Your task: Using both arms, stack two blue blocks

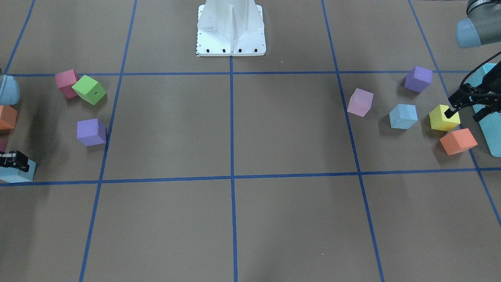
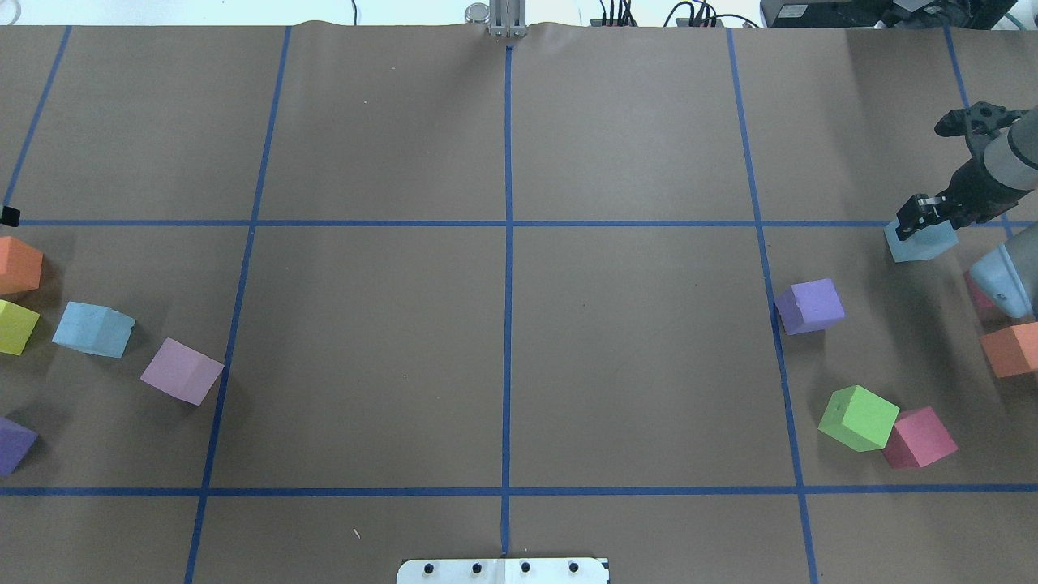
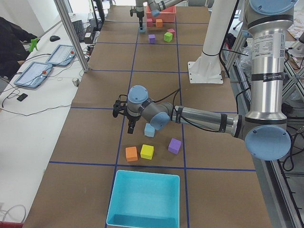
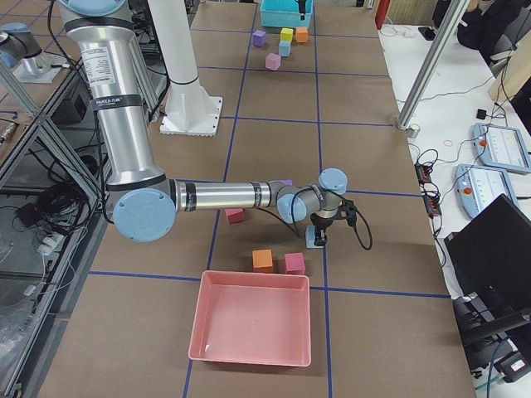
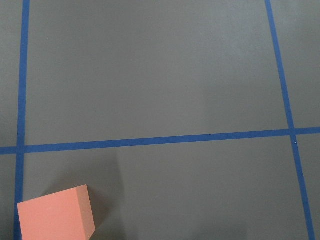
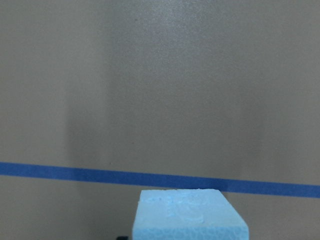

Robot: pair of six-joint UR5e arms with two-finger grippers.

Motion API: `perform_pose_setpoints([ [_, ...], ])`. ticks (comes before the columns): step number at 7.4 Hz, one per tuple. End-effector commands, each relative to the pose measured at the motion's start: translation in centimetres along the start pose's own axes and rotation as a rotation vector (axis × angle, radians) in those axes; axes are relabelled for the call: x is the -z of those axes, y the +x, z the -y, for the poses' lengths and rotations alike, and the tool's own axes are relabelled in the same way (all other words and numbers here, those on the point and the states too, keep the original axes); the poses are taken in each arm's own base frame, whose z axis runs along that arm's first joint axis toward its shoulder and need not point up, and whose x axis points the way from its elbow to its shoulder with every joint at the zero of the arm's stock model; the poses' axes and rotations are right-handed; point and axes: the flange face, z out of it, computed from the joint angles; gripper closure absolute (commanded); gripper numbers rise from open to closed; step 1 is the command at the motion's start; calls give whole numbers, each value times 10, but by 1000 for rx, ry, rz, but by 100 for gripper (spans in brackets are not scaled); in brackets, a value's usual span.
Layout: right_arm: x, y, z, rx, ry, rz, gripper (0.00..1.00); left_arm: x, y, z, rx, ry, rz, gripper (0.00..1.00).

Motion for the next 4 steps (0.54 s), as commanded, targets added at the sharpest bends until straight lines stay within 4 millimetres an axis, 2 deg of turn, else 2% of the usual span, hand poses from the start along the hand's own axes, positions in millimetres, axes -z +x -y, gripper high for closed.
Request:
perform_pose_setpoints([
  [1, 1, -2, 1, 0, 3, -1, 34, 0, 0, 0, 0, 0, 0, 2],
  [2, 1, -3, 2, 1, 4, 0, 35, 0, 0, 0, 0, 0, 0, 2],
  [3, 11, -17, 12, 9, 20, 17, 36, 0, 0, 0, 5, 0, 0, 2],
  [4, 31, -42, 30, -14, 39, 58, 36, -4, 2, -1, 11, 0, 11, 2],
])
